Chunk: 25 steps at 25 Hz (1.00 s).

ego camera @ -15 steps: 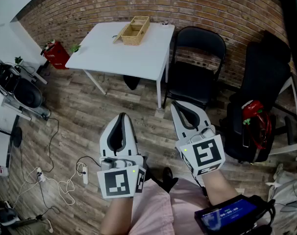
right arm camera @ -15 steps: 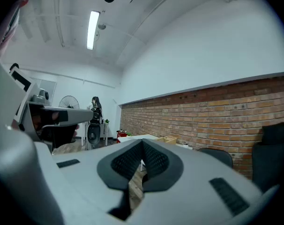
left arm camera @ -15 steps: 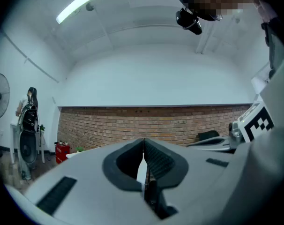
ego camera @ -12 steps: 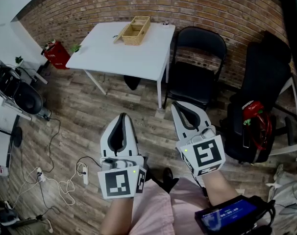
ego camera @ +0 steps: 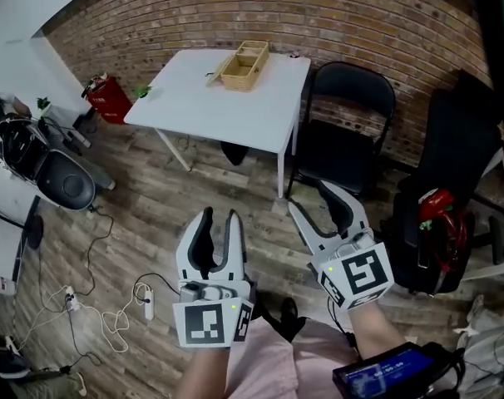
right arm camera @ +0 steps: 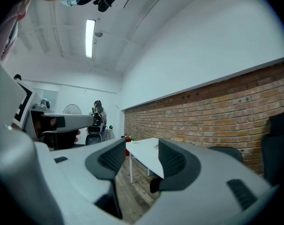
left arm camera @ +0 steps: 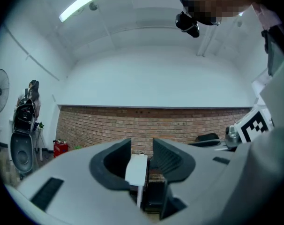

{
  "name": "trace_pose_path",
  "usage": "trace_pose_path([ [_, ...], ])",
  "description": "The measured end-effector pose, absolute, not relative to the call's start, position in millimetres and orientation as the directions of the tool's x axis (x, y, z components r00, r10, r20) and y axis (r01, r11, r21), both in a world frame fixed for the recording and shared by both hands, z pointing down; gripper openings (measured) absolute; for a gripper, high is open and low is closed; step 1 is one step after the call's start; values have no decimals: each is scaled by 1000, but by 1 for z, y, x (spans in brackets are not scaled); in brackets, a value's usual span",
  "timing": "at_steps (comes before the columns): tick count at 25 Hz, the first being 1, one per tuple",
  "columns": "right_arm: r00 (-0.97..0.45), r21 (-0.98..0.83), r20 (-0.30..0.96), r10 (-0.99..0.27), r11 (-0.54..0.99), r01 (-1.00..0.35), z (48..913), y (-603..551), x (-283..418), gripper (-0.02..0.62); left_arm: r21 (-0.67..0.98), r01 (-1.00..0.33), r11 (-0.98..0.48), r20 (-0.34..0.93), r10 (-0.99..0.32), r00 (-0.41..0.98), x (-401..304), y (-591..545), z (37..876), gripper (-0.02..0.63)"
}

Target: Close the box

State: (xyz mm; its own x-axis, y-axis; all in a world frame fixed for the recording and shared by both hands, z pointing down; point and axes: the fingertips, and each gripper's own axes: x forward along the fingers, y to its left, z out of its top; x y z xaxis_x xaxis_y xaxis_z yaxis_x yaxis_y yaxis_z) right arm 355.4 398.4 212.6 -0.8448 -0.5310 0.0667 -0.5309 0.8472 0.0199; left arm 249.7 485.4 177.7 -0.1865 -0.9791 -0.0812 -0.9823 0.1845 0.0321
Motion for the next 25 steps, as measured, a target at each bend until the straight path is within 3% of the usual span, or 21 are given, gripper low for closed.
trace_pose_path([
  [1, -843, 25, 66, -533, 846, -533, 212, 395, 353, 224, 34, -982, 184, -83, -979, -186, 247, 484, 178, 152],
  [9, -808, 40, 115, -578, 815, -578, 231, 351, 315, 210, 57, -978, 200, -49, -978, -203, 188, 454, 202, 152],
  [17, -787, 46, 142, -601, 798, -601, 246, 285, 213, 193, 68, -984, 167, -31, -985, -169, 87, 383, 213, 152],
  [25, -752, 72, 80, -655, 756, -651, 206, 232, 138, 175, 62, -993, 101, -79, -991, -106, 6, 322, 185, 152],
])
